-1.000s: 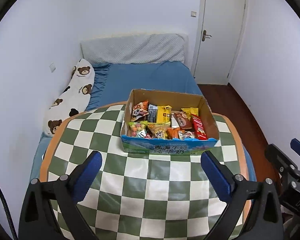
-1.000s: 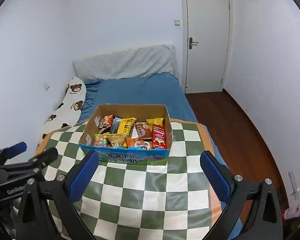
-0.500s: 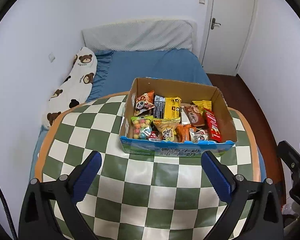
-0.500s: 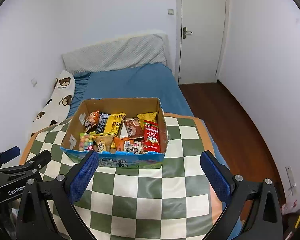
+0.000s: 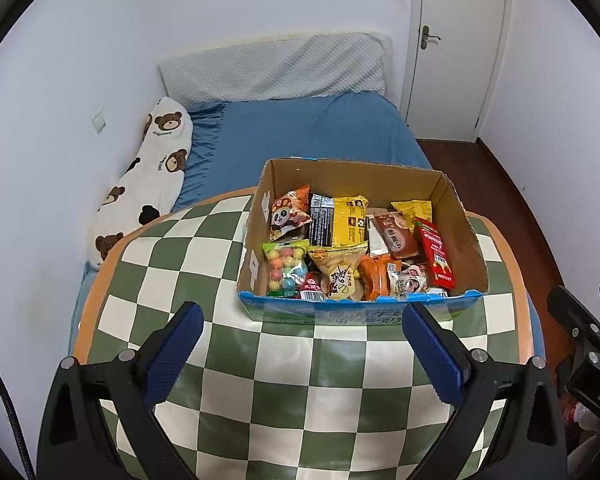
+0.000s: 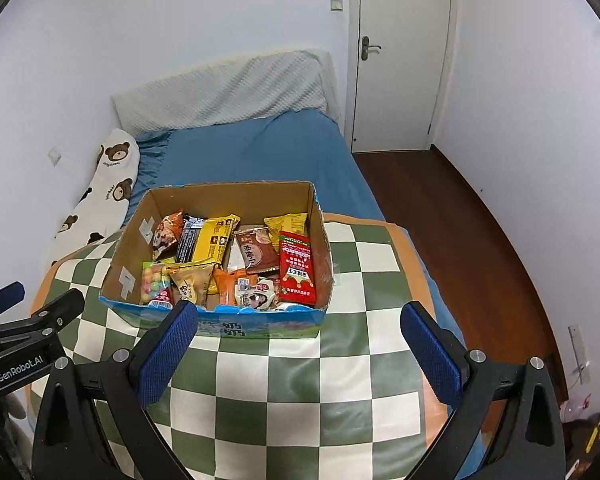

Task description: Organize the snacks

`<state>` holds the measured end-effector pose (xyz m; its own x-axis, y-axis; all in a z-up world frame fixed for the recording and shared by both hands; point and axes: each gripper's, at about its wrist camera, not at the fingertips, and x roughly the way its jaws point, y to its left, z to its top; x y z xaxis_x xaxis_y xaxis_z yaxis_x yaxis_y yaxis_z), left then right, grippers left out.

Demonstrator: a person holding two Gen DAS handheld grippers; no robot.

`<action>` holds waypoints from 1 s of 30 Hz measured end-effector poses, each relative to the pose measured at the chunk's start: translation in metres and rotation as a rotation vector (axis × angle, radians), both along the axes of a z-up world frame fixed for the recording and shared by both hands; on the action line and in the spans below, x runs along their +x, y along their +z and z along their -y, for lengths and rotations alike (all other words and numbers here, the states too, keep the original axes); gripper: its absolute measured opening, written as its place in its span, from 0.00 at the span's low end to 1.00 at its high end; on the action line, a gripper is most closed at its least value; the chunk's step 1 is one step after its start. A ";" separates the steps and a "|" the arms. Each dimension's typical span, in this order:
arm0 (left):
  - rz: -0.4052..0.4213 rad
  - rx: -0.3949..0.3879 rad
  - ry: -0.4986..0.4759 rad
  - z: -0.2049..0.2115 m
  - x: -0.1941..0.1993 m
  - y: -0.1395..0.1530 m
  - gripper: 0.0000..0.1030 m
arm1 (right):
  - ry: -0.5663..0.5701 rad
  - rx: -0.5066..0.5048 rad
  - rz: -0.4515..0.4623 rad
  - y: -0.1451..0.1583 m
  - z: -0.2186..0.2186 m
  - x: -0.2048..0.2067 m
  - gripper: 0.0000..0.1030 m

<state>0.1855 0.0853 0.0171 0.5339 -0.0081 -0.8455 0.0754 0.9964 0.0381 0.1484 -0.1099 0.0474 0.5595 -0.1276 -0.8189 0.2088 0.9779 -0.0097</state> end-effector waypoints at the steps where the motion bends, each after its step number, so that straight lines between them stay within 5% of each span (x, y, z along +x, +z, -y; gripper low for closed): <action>1: -0.001 -0.001 -0.003 0.001 0.000 0.001 0.99 | -0.001 -0.003 -0.002 0.000 0.000 0.001 1.00; 30: 0.002 -0.003 -0.026 0.005 -0.004 0.001 0.99 | 0.005 -0.016 0.008 0.008 0.000 -0.004 1.00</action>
<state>0.1812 0.0800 0.0185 0.5352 -0.0249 -0.8444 0.1012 0.9943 0.0348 0.1448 -0.1095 0.0557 0.5665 -0.1376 -0.8125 0.2035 0.9788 -0.0238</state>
